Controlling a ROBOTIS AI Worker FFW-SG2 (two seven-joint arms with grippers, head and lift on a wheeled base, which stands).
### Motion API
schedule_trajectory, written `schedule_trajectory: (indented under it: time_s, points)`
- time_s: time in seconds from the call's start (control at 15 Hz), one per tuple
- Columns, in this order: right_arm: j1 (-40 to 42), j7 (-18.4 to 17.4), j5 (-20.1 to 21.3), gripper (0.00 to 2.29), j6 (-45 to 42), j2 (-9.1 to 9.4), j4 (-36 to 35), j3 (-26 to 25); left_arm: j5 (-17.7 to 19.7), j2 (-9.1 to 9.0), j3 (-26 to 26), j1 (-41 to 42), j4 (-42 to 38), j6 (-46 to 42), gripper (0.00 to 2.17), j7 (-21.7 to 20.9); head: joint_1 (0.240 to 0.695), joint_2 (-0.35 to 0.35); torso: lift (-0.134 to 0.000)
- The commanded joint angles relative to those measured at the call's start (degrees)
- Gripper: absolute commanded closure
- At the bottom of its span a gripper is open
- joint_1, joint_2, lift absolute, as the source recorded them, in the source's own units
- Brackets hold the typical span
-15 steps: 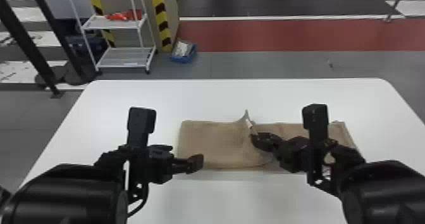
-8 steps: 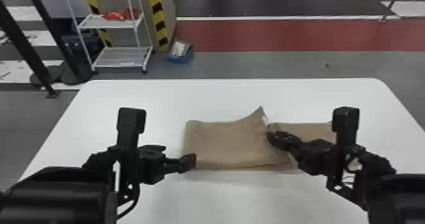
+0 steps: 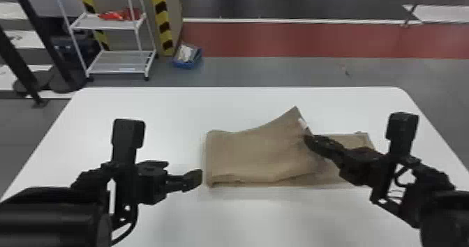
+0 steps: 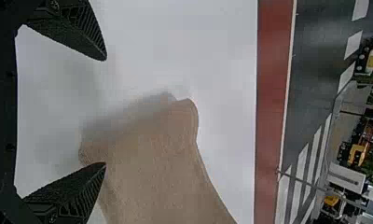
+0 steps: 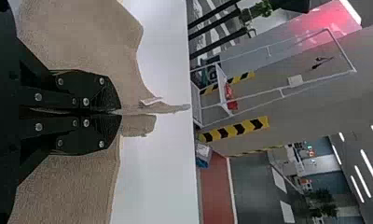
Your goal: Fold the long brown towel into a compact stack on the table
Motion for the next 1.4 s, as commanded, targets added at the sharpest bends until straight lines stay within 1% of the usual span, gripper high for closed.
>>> schedule_trajectory:
  time_s: [0.0,0.13,0.27,0.4,0.47,0.6,0.67,0.73,0.93,1.07,1.2,1.33]
  points:
    - [0.3,-0.1,0.0,1.09,-0.1,-0.32,2.1,-1.5,0.5,-0.24,0.4,0.2,0.0,-0.2,0.08,0.0,0.695,-0.032,-0.124]
    - [-0.5,-0.1,0.9,1.09,-1.7,-0.40,6.1,-0.2,0.6,-0.24,0.1,0.1,0.0,-1.0,0.08,0.0,0.695,-0.049,-0.124]
    - [-0.7,-0.1,1.6,1.09,-1.7,-0.40,6.7,0.5,0.6,-0.24,0.1,0.2,0.0,-1.0,0.08,0.0,0.695,-0.054,-0.124]
    - [-0.2,-0.1,1.3,1.09,-1.5,-0.40,6.0,0.3,0.6,-0.24,0.3,0.5,0.0,-1.0,0.08,-0.1,0.695,-0.049,-0.124]
    - [1.0,0.0,0.3,1.09,-1.4,-0.40,3.9,-0.7,0.6,-0.24,0.4,0.8,0.0,-1.0,0.08,-0.1,0.695,-0.048,-0.124]
    - [2.7,0.8,-1.6,1.09,0.4,-0.49,-0.8,-5.5,0.6,-0.24,0.4,0.9,-0.1,-1.0,0.08,-0.2,0.695,-0.048,-0.124]
    - [2.9,1.0,-2.4,1.09,1.1,-0.58,-1.3,-7.8,0.6,-0.24,0.3,1.0,-0.1,-1.0,0.08,-0.2,0.695,-0.060,-0.124]
    - [2.9,1.0,-2.4,1.09,1.1,-1.02,-0.7,-8.7,0.6,-0.24,0.0,1.0,-0.1,-1.0,0.08,-0.2,0.695,-0.075,-0.124]
    - [2.6,1.0,-1.4,1.09,-0.7,-1.37,3.9,-7.2,0.6,-0.24,-1.1,1.1,-0.1,-1.0,0.08,-0.2,0.695,-0.125,-0.124]
    - [2.2,1.0,-0.8,1.09,-1.0,-1.46,5.7,-6.0,0.6,-0.24,-1.2,1.7,-0.1,-1.0,0.08,-0.1,0.695,-0.137,-0.124]
    - [1.9,1.0,-1.2,1.09,-1.0,-1.46,5.6,-5.9,0.6,-0.24,-0.9,1.9,-0.7,-1.0,0.08,-0.1,0.695,-0.132,-0.124]
    - [2.0,1.0,-2.4,1.09,-0.7,-1.37,4.1,-6.7,0.5,-0.24,-0.6,2.3,-0.8,-0.9,0.08,-0.2,0.695,-0.128,-0.124]
